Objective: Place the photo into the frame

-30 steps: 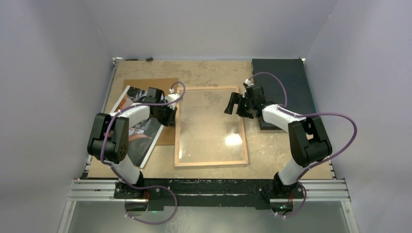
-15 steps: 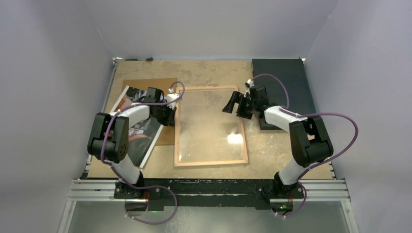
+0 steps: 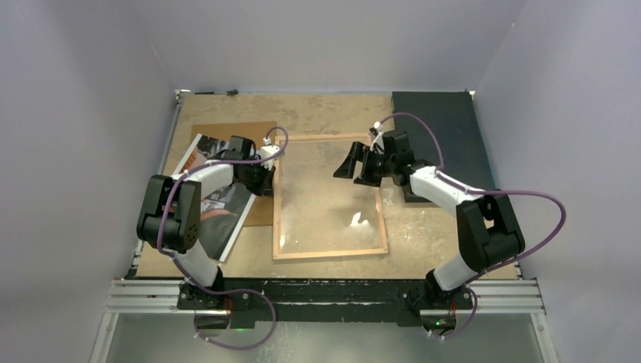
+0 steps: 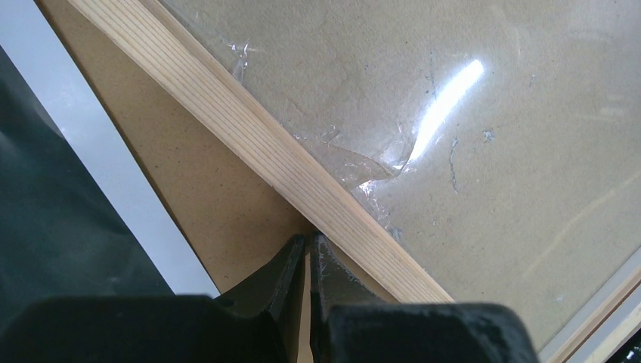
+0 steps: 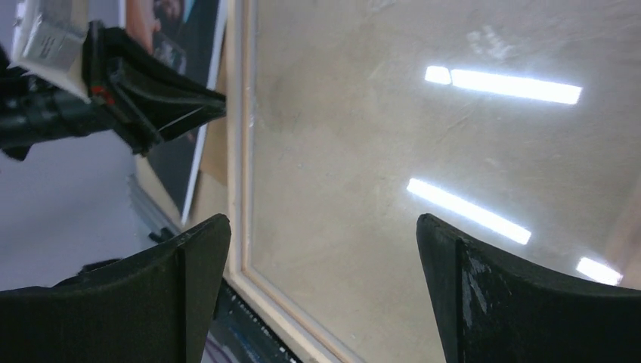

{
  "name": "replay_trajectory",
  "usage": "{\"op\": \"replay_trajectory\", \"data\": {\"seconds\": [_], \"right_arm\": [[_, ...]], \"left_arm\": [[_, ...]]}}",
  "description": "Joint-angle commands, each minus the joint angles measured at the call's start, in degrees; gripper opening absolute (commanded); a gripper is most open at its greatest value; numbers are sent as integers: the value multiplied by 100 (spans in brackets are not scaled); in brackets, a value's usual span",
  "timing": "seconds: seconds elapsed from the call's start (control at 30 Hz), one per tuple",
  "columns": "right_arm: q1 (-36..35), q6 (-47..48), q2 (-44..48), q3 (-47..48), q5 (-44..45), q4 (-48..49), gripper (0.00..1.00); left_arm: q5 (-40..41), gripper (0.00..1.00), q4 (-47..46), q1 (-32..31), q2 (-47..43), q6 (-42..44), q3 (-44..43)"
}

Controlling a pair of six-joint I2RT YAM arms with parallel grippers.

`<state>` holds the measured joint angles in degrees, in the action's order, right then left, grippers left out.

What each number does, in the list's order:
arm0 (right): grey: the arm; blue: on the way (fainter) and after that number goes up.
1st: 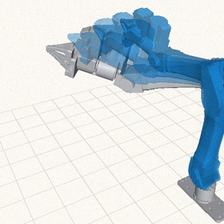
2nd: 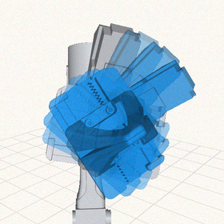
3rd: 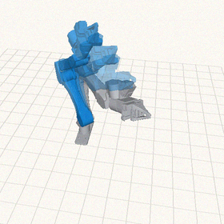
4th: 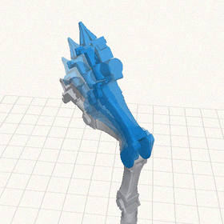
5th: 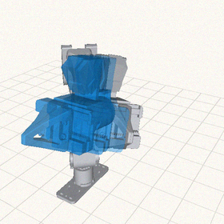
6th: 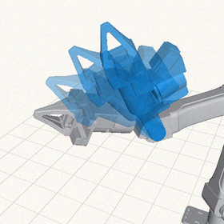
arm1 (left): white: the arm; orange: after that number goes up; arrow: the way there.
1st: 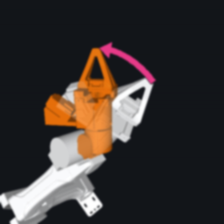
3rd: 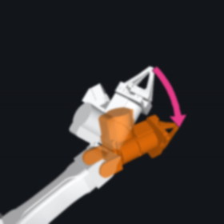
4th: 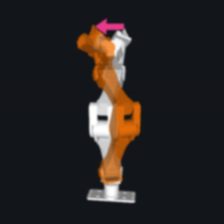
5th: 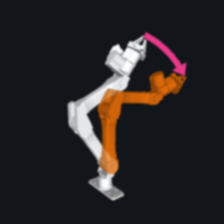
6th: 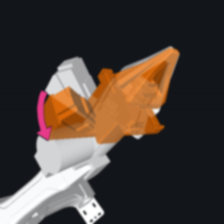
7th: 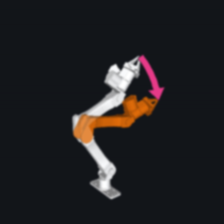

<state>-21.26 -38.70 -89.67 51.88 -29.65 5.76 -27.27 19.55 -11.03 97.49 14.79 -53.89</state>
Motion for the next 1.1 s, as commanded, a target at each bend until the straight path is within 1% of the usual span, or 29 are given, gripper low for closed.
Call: {"op": "replay_trajectory", "data": {"seconds": [0.0, 0.1, 0.17, 0.3, 0.67, 1.07], "right_arm": [[-26, 688, 248, 644, 1651, -1328, 95], [-103, 940, 228, 695, 2411, -1657, 93], [-159, 989, 144, 625, 2565, -1684, 92], [-259, 972, -111, 474, 2622, -1551, 90], [-334, 912, -684, 380, 2605, -1251, 90], [-403, 784, -903, 303, 2656, -1165, 90]], "left_arm": [[116, 5, 254, -77, 187, 182, 52], [108, 5, 302, -71, 140, 175, 16], [104, 5, 312, -77, 129, 182, 2], [107, 5, 343, -73, 129, 160, -35], [51, 5, 394, -77, 43, 156, -56], [20, 5, 401, -76, 36, 139, -90]]}}
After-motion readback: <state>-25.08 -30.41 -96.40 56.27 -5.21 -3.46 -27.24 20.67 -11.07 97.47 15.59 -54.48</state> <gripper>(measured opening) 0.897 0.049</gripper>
